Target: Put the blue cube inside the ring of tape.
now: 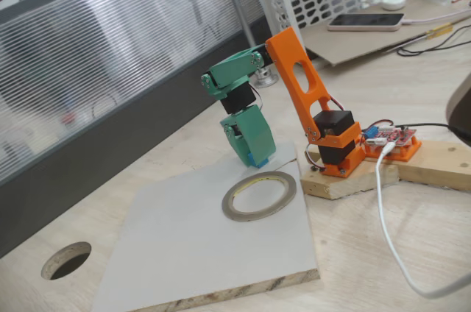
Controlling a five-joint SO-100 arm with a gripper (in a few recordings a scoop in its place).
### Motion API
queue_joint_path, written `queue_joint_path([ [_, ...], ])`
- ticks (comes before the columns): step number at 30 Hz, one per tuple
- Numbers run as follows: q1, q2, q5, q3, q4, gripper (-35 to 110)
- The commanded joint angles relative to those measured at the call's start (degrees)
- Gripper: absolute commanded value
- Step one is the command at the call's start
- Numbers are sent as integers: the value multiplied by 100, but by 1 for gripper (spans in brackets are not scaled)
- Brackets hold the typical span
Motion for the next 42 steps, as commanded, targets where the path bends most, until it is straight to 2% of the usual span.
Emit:
queue_joint_path([
  [1, 53, 290, 44, 0, 26, 24],
  [18, 70, 325, 44, -255, 35, 24],
  [28, 53, 756, 44, -914, 53, 3],
  [42, 53, 756, 44, -905, 97, 2],
])
